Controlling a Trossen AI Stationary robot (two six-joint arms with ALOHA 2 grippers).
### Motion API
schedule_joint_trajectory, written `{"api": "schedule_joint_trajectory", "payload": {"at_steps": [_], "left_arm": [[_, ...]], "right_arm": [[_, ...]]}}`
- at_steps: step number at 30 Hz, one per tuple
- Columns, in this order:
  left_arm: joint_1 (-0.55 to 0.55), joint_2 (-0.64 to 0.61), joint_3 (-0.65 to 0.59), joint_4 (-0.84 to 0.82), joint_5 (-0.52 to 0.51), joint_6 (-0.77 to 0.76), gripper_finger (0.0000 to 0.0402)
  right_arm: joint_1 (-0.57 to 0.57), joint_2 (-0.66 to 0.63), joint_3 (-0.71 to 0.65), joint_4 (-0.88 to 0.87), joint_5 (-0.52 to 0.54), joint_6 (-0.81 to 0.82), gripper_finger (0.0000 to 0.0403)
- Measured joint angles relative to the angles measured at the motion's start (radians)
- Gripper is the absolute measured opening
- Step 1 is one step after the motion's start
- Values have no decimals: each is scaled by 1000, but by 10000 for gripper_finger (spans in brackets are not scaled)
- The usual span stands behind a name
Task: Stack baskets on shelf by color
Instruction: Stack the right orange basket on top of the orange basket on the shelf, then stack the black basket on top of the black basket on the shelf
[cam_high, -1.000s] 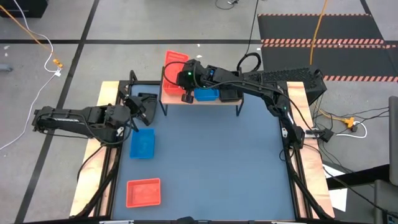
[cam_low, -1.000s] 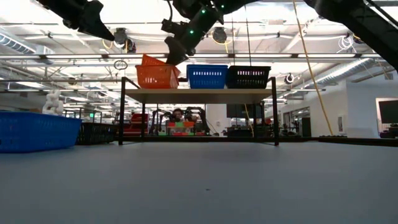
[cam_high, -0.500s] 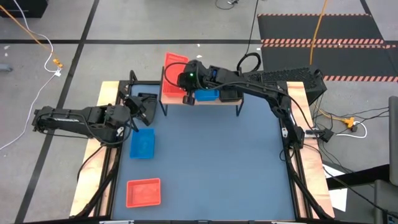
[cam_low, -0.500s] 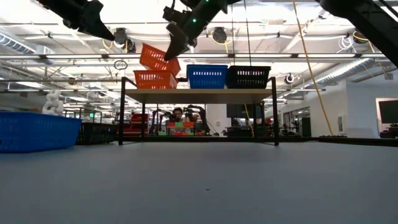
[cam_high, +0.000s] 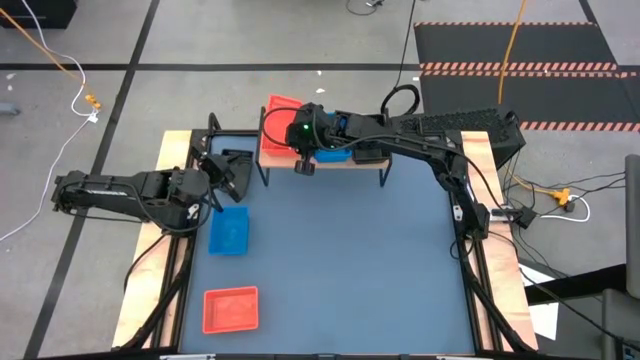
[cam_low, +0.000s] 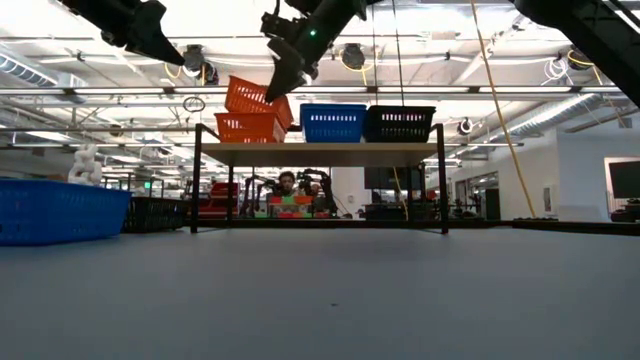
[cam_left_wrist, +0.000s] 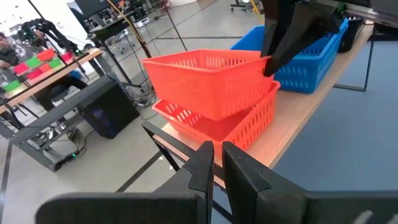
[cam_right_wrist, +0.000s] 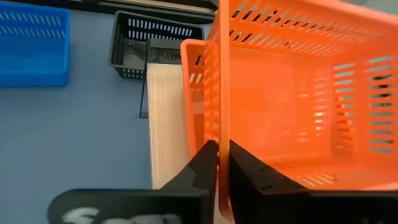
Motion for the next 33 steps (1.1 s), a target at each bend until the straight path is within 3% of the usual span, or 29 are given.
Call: {"api": "schedule_joint_trajectory", "payload": {"at_steps": [11,18,25,31,33], "left_arm": [[0,0,0,0,0,3,37],[0,0,0,-1,0,22,37],[0,-43,0,-58,-8,15,37],[-15,-85,1,-148,-3,-103,37],[-15,-89,1,-197,-3,-144,37]], "right_arm": [[2,0,0,22,0,-4,125],[44,0,0,28,-13,-32,150],[150,-1,-15,50,-217,-46,150],[247,0,-210,252,-423,-98,151],[284,0,-289,360,-422,-164,151]]}}
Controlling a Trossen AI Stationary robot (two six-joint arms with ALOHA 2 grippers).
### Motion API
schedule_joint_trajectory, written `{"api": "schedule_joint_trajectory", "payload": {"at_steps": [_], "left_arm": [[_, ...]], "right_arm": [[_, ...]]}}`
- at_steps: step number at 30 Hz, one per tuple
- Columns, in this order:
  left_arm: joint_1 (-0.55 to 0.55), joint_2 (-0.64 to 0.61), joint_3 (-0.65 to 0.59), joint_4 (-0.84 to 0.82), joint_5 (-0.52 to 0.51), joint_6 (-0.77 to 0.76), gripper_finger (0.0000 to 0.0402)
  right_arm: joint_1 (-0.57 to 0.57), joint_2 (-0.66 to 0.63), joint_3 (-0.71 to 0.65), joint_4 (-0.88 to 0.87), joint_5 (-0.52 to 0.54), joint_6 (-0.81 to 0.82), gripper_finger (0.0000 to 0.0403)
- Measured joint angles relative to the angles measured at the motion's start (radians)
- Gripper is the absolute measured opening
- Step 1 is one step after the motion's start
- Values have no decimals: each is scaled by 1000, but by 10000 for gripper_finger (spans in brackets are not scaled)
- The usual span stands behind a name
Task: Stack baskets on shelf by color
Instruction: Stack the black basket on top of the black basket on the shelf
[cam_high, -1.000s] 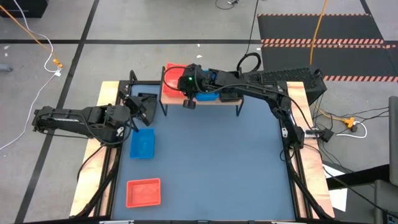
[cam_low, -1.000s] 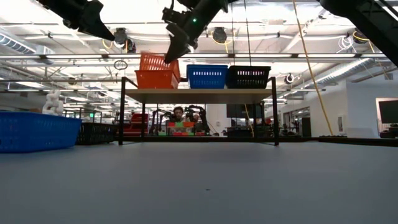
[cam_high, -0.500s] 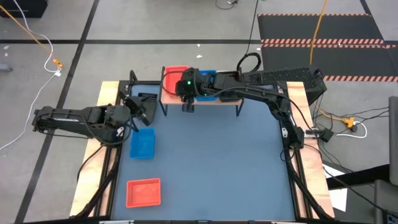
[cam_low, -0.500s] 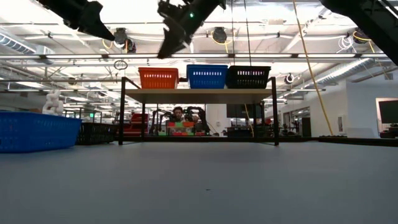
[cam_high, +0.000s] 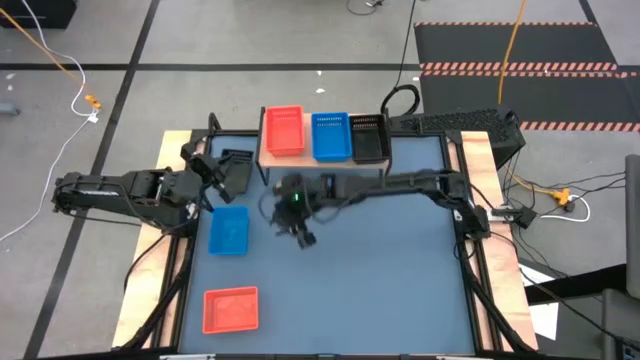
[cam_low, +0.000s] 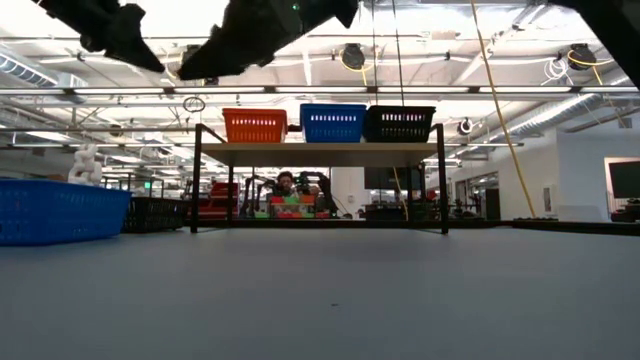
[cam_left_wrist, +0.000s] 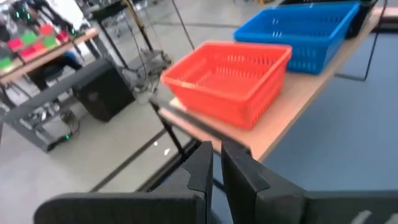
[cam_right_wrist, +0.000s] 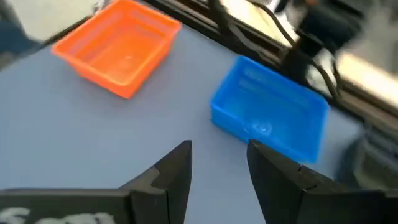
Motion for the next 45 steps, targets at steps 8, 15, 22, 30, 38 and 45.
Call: {"api": "schedule_joint_trajectory", "payload": {"at_steps": [8,15,22,30,38,45], "left_arm": [[0,12,0,-50,4,-139,37],[1,29,0,44,4,-79,37],[3,33,0,149,5,25,37],[2,33,0,161,7,78,37],[3,33,0,146,35,70,37],[3,34,0,143,88,21,37]], "right_arm": [[81,10,-99,128,131,-104,151],[76,91,-82,314,128,-64,151],[72,326,132,384,163,10,151],[117,438,287,388,285,55,176],[146,431,287,391,293,118,198],[187,399,287,316,261,-110,191]]}}
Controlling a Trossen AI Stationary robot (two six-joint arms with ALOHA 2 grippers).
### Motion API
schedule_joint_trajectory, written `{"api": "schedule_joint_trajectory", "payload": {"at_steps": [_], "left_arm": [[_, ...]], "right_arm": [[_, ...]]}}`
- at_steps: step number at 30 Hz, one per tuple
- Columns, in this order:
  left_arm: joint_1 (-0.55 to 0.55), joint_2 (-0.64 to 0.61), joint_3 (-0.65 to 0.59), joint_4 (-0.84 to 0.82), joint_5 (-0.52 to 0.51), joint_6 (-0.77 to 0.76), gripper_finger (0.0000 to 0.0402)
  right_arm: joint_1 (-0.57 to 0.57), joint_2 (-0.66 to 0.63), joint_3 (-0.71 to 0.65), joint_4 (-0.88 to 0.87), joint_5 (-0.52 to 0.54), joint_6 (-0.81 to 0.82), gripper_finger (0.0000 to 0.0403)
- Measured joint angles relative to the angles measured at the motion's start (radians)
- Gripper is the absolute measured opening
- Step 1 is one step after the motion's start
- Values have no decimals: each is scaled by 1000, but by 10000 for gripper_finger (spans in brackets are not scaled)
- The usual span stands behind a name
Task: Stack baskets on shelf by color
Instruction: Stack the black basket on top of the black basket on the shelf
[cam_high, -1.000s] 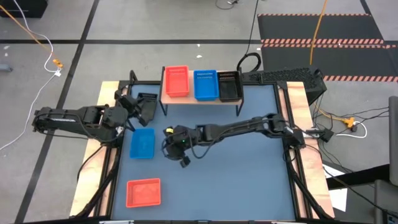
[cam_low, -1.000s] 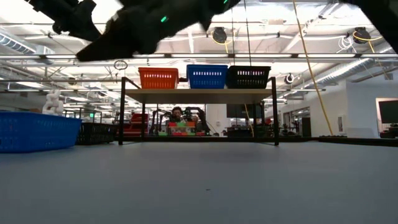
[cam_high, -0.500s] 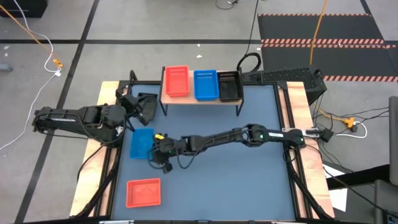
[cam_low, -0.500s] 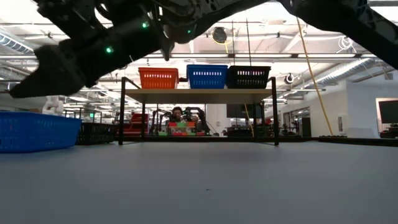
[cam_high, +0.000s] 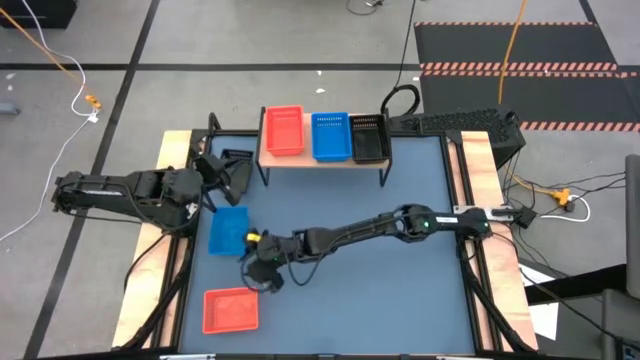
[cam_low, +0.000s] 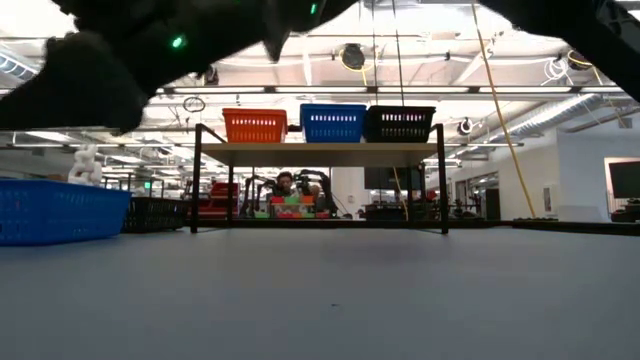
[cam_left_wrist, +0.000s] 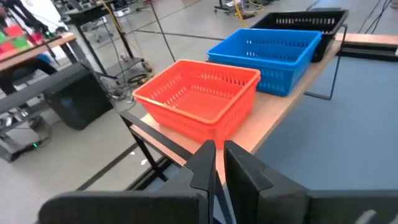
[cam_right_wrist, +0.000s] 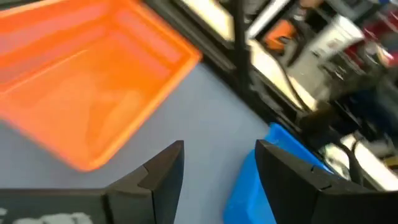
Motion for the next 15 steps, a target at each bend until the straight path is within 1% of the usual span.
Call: {"api": "schedule_joint_trajectory", "payload": {"at_steps": [2,5,7,8,10,12,15], "left_arm": [[0,7,0,0,17,-25,37],[-3,20,0,-19,78,-60,37],[-7,35,0,-24,104,-85,37],[-11,41,0,-35,109,-96,37],[-21,58,0,-45,110,-117,37],[-28,70,0,-69,112,-138,37],[-32,90,0,-111,112,-191,37]], "right_arm": [[17,-20,0,-54,-13,-82,188],[45,-41,0,-92,-52,-169,182],[64,-44,0,-89,-44,-188,178],[72,-44,0,-82,-21,-189,177],[85,-44,0,-66,72,-169,173],[83,-44,0,-56,198,-140,171],[58,-44,0,-53,378,-46,170]]}}
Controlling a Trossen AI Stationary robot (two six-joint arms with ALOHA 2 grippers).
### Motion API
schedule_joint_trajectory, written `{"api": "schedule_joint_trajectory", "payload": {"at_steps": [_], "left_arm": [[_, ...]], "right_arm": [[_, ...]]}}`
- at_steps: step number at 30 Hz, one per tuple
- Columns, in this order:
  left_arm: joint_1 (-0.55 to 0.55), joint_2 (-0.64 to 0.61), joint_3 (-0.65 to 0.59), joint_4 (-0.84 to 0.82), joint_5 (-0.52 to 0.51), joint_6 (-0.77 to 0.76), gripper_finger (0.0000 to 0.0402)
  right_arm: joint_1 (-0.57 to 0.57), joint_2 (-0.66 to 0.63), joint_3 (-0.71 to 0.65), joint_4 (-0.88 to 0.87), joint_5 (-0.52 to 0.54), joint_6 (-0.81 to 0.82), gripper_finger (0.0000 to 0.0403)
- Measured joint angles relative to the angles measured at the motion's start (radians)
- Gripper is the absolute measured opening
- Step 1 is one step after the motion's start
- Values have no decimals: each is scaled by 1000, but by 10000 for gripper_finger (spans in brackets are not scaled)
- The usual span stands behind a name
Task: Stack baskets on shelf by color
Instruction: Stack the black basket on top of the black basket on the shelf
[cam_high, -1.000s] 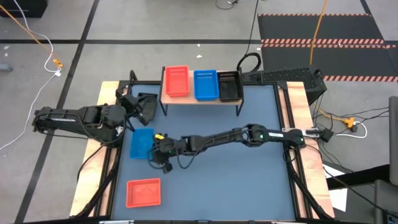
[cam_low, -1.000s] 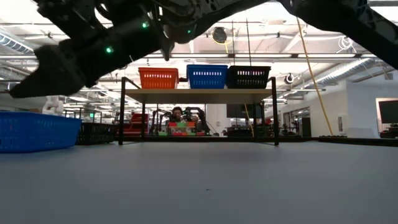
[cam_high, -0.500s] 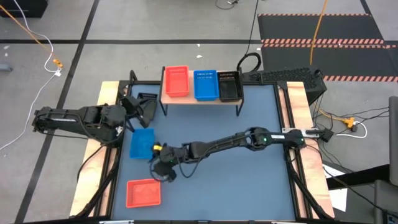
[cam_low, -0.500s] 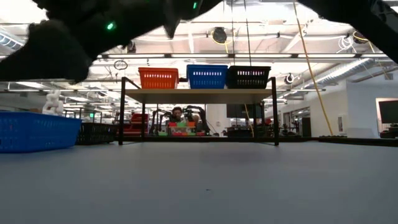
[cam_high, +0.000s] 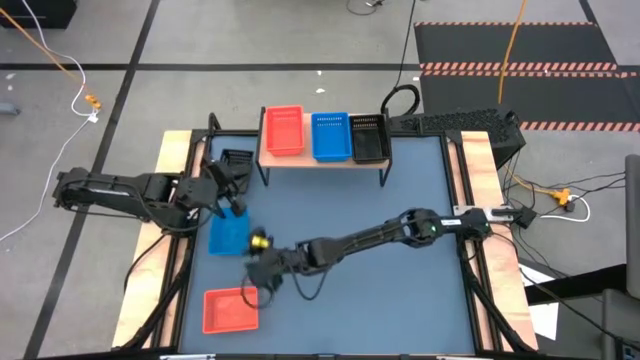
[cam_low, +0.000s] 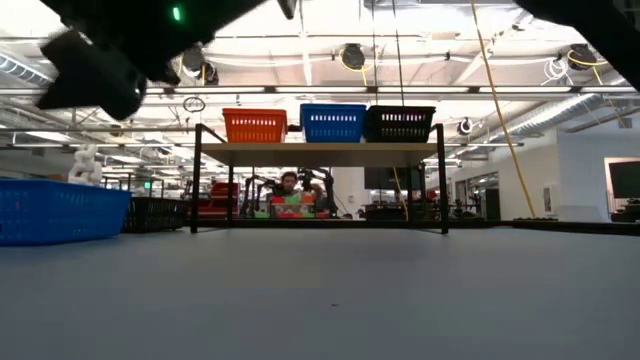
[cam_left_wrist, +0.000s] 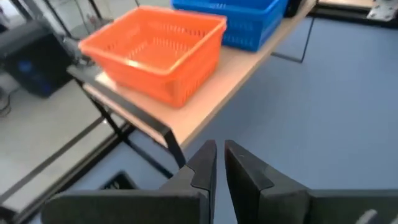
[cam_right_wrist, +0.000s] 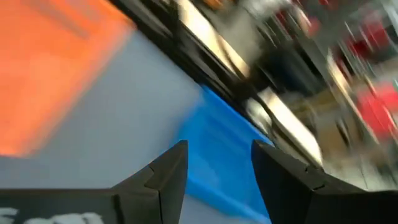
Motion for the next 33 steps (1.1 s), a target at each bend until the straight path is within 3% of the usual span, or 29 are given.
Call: {"api": "schedule_joint_trajectory", "payload": {"at_steps": [5,13,16,20,24,29,33], "left_arm": [[15,47,-35,-62,21,-54,37],[137,88,-142,-80,149,-88,56],[192,90,-177,-76,188,-90,93],[258,91,-236,-26,188,-107,148],[314,91,-282,46,205,-121,188],[361,91,-305,65,255,-83,198],[393,91,-331,100,260,-23,186]], "right_arm": [[-30,-5,0,-72,120,177,170],[43,-190,-2,-708,119,568,170],[81,-302,-63,-764,183,646,170],[112,-494,-297,-603,261,656,170],[113,-706,-638,-248,245,677,170],[102,-900,-1067,153,196,753,170],[96,-1028,-1317,409,197,859,170]]}}
